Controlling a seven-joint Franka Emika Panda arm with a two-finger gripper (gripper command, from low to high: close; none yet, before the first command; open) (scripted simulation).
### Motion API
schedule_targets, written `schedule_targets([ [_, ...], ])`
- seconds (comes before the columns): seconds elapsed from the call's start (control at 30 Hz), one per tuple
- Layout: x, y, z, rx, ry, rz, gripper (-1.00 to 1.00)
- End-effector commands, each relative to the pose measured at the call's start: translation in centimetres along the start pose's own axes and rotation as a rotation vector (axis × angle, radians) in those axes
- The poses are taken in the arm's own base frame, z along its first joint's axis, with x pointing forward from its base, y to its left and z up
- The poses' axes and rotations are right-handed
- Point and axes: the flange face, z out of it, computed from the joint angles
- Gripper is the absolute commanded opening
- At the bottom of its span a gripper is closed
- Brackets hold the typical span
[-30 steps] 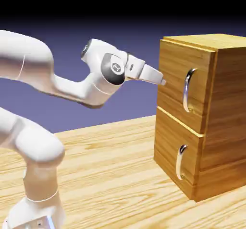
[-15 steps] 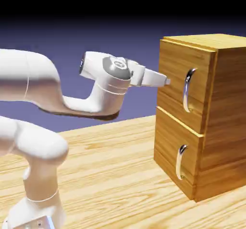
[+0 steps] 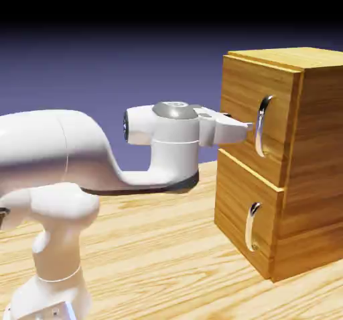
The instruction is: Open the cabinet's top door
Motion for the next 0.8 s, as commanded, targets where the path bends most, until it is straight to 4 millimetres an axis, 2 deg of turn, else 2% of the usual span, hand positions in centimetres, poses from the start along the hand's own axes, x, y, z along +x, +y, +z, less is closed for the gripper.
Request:
schedule_targets([
  [0.0, -0.1, 0.5, 0.2, 0.012, 0.006, 0.006, 0.0],
  [0.17, -0.7, 2.2, 1.2, 0.057, 0.026, 0.029, 0.0],
  [0.33, -0.5, 1.9, 6.1, 0.057, 0.026, 0.028, 0.0],
  [0.37, -0.5, 1.9, 6.1, 0.057, 0.026, 0.028, -1.0],
  [0.4, -0.5, 1.9, 6.1, 0.057, 0.026, 0.028, -1.0],
  [0.77, -3.6, -0.8, 0.6, -0.117, 0.194, 0.035, -1.0],
])
